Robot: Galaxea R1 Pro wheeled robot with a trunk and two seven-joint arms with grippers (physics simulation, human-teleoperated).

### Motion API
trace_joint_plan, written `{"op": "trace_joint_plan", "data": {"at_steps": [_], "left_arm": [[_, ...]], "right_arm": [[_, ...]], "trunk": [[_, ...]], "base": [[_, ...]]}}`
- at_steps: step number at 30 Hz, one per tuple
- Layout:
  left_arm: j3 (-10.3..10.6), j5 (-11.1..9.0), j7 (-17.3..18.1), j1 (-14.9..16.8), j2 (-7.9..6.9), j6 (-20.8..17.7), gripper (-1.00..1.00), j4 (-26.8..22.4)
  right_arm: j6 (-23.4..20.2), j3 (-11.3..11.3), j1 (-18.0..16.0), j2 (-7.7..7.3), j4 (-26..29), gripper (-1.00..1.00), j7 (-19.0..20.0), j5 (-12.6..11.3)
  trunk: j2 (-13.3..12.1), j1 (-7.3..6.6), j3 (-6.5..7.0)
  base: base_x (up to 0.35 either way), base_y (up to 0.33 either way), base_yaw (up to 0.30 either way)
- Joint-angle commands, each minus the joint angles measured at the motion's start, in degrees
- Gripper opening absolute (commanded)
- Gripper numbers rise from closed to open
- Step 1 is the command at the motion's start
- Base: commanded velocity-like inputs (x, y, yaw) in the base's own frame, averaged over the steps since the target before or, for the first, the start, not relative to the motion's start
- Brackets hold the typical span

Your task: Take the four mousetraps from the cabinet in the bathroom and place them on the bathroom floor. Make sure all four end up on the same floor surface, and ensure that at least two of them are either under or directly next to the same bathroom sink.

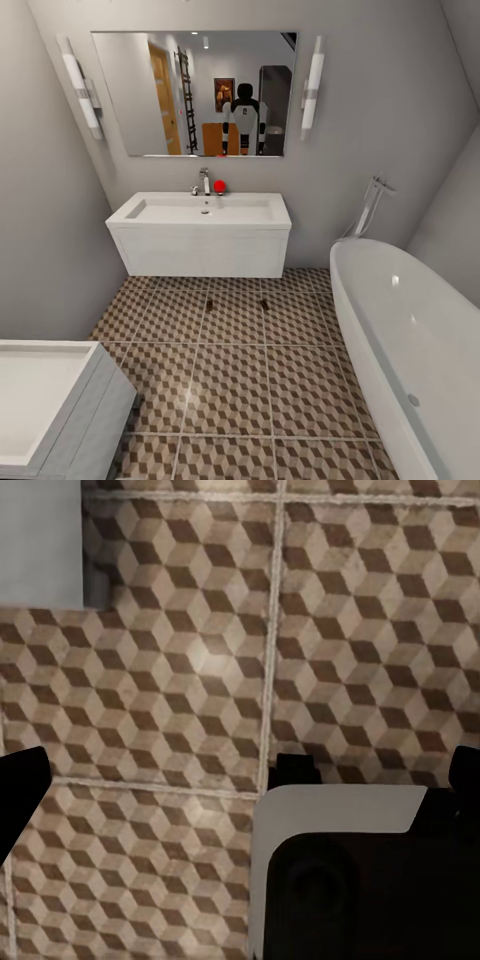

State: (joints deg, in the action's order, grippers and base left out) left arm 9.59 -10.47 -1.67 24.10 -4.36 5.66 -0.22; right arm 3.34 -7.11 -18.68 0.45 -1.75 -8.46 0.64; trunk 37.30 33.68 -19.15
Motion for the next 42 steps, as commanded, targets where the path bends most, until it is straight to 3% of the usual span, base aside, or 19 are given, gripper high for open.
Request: {"op": "trace_joint_plan", "data": {"at_steps": [1,42], "left_arm": [[0.5,-0.5,-0.1,0.0,0.01,0.1,1.00,0.0],[0.5,-0.3,0.1,-1.9,2.29,-0.4,1.00,0.0]], "right_arm": [[0.4,-0.4,0.0,0.06,-0.2,1.00,-0.2,0.1],[2.5,-0.3,1.4,0.41,-0.2,1.00,-0.3,-0.1]], "trunk": [[0.1,0.01,-0.07],[0.1,0.01,3.12]], "base": [[0.000,0.000,0.000],[0.000,0.000,-0.011]]}}
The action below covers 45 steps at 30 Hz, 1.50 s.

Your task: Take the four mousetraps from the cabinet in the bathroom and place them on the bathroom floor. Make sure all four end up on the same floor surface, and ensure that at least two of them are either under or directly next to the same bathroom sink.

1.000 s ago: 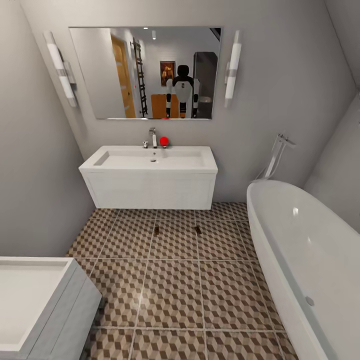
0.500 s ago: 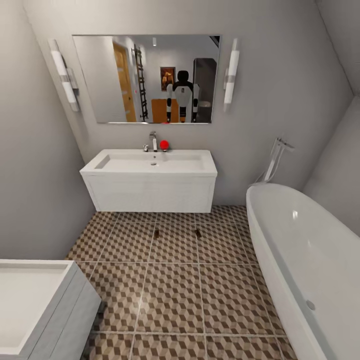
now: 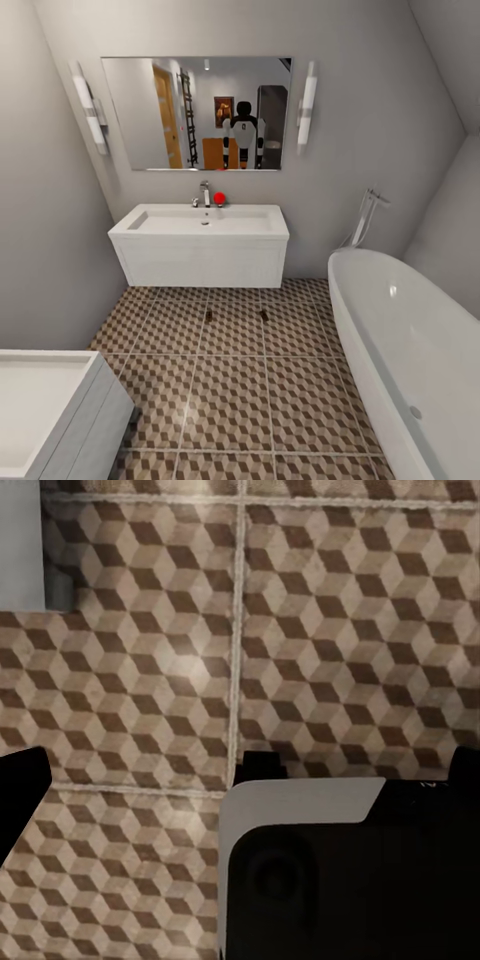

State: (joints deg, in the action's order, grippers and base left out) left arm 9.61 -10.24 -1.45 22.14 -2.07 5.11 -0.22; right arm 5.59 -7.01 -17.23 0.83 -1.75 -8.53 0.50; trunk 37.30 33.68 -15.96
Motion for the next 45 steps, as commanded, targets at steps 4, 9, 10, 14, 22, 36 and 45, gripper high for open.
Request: {"op": "trace_joint_plan", "data": {"at_steps": [4,9,10,14,22,36,45], "left_arm": [[0.5,-0.6,-0.1,0.0,-0.01,0.1,1.00,0.0],[0.5,-0.6,-0.1,0.0,-0.03,-0.7,1.00,0.0],[0.5,-0.6,-0.1,0.0,-0.03,-0.7,1.00,0.0],[0.5,-0.6,-0.1,0.0,-0.03,-1.7,1.00,0.0],[0.5,-0.6,-0.1,0.0,-0.08,-2.3,1.00,0.0],[0.5,-0.6,-0.1,-0.7,-0.12,-2.4,1.00,0.0],[0.5,-0.6,-0.1,-1.1,-0.06,-2.4,1.00,0.0]], "right_arm": [[0.2,-0.4,-0.1,0.04,-0.2,1.00,-0.3,0.0],[0.1,-0.4,-0.1,0.05,-0.2,1.00,-0.2,0.0],[0.1,-0.4,-0.1,0.05,-0.2,1.00,-0.2,0.0],[0.0,-0.4,-0.1,0.05,-0.2,1.00,-0.2,0.1],[-0.1,-0.4,-0.1,0.05,-0.2,1.00,-0.2,0.1],[-0.3,-0.4,-0.1,0.05,-0.2,1.00,-0.2,0.1],[-0.3,-0.4,-0.1,0.05,-0.2,1.00,-0.2,0.1]], "trunk": [[0.1,0.01,0.29],[0.1,0.01,0.73],[0.1,0.01,0.82],[0.1,0.01,1.18],[0.1,0.01,1.89],[0.1,0.01,3.15],[0.1,0.01,3.95]], "base": [[0.000,0.000,0.000],[0.000,0.000,0.000],[0.000,0.000,0.000],[0.000,0.000,0.000],[0.000,0.000,0.000],[0.000,0.000,0.000],[0.000,0.000,0.000]]}}
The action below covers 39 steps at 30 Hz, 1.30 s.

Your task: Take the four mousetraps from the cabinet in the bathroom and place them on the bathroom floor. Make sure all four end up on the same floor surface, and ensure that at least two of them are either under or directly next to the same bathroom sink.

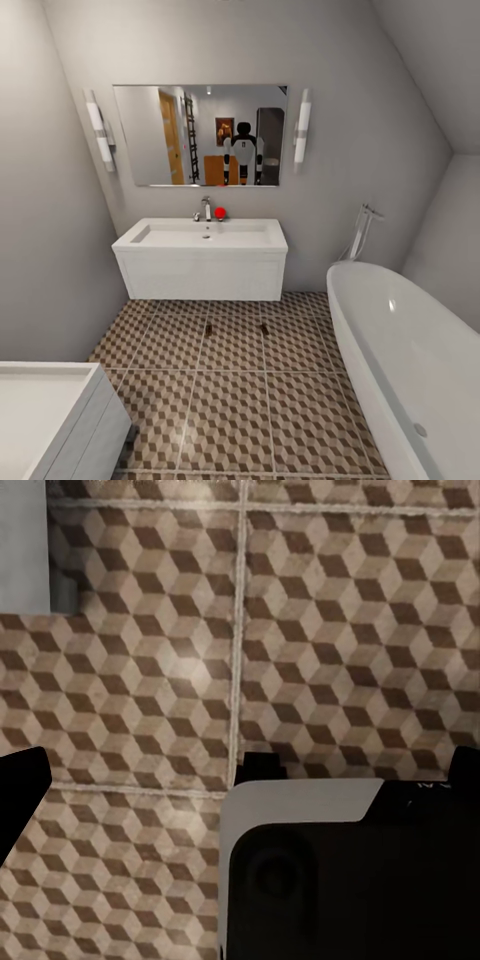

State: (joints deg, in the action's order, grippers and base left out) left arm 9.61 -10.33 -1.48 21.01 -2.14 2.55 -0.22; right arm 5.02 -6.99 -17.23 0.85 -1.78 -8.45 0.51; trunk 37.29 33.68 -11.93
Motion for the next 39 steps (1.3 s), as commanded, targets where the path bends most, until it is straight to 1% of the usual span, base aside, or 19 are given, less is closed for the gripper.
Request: {"op": "trace_joint_plan", "data": {"at_steps": [1,11,19,30,39], "left_arm": [[0.5,-0.5,-0.1,0.0,0.01,0.2,1.00,0.0],[0.5,-0.6,-0.1,-0.2,0.08,0.1,1.00,0.1],[0.5,-0.6,-0.1,-0.7,0.16,0.1,1.00,0.1],[0.5,-0.5,-0.1,-1.4,0.68,0.1,1.00,0.0],[0.5,-0.5,-0.1,-1.5,0.89,0.1,1.00,0.0]], "right_arm": [[0.3,-0.4,-0.1,0.03,-0.2,1.00,-0.3,0.0],[0.3,-0.3,0.0,0.03,-0.2,1.00,-0.3,0.0],[0.4,-0.4,0.7,0.03,-0.2,1.00,-0.3,0.1],[0.3,-0.3,1.0,0.03,-0.2,1.00,-0.3,0.0],[0.0,-0.3,1.2,0.03,-0.2,1.00,-0.2,0.0]], "trunk": [[0.1,0.02,0.01],[0.1,0.02,0.90],[0.1,0.02,1.62],[0.1,0.02,2.60],[0.1,0.02,2.96]], "base": [[0.000,0.000,0.000],[0.000,0.000,0.000],[0.000,0.000,0.000],[0.000,0.000,0.000],[0.000,0.000,0.000]]}}
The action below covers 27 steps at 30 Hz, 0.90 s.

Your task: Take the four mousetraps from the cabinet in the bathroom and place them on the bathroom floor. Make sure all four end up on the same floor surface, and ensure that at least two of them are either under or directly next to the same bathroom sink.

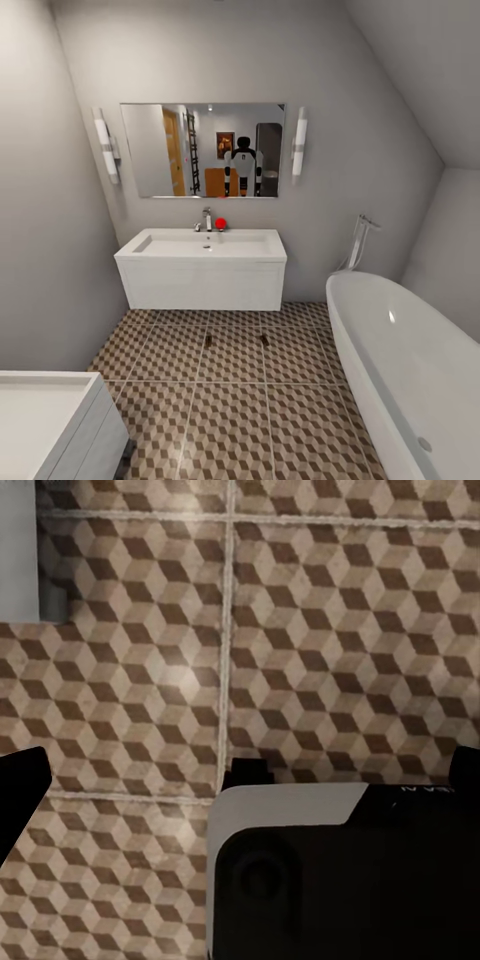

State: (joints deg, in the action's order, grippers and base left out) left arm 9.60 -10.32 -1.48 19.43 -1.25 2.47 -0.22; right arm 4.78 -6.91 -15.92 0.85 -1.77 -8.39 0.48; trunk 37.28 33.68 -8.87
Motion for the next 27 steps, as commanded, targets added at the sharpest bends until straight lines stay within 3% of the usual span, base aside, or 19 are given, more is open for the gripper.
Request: {"op": "trace_joint_plan", "data": {"at_steps": [1,10,22,27], "left_arm": [[0.5,-0.5,-0.1,0.0,0.03,0.2,1.00,0.0],[0.5,-0.5,-0.1,-0.4,0.56,0.2,1.00,0.1],[0.5,-0.6,-0.1,-1.1,1.21,0.2,1.00,0.1],[0.5,-0.6,-0.1,-1.1,1.29,0.3,1.00,0.1]], "right_arm": [[0.2,-0.4,0.0,0.03,-0.2,1.00,-0.2,0.1],[-0.1,-0.4,1.4,0.03,-0.2,1.00,0.6,0.1],[-0.1,-0.4,3.2,-0.09,-0.2,1.00,8.1,0.2],[0.0,-0.4,3.3,-0.18,-0.2,1.00,9.4,0.1]], "trunk": [[0.1,0.02,-0.08],[0.1,0.02,-0.03],[0.1,0.02,-0.02],[0.1,0.02,-0.02]], "base": [[0.000,0.000,0.000],[0.000,0.000,0.000],[0.000,0.000,0.000],[0.000,0.000,0.000]]}}
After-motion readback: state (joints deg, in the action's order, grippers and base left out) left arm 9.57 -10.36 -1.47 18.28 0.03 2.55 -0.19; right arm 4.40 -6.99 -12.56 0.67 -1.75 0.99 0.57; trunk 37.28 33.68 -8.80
